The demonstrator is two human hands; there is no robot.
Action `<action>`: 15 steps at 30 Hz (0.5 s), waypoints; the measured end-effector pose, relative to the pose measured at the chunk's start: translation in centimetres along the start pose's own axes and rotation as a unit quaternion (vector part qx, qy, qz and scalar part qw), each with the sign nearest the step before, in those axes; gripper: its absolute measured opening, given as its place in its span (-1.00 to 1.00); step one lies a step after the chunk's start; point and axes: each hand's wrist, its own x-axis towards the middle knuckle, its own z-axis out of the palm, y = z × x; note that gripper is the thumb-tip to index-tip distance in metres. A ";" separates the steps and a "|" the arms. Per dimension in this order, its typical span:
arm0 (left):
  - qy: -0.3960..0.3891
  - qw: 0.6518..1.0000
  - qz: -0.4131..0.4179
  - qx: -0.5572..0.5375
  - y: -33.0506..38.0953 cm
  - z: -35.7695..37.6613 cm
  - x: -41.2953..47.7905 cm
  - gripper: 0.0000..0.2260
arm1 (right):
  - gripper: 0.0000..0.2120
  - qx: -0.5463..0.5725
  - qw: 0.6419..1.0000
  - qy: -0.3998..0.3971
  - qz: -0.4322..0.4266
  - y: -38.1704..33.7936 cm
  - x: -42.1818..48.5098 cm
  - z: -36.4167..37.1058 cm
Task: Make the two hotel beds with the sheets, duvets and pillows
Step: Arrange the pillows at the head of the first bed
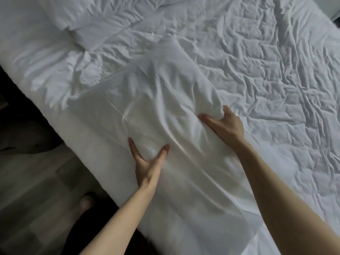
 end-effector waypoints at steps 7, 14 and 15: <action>0.010 0.994 0.025 -0.104 1.7 -6.0 -2.3 -0.06 | -0.45 -0.002 0.997 0.047 -0.056 -5.7 -5.8 -3.4; 0.080 0.976 0.134 -0.152 6.0 -17.4 -6.5 -0.15 | -0.40 0.045 0.986 0.068 -0.144 -15.0 -14.4 -3.9; 0.093 0.971 0.148 -0.165 6.5 -19.3 -7.3 -0.15 | -0.41 0.057 0.983 0.072 -0.160 -16.7 -15.8 -3.9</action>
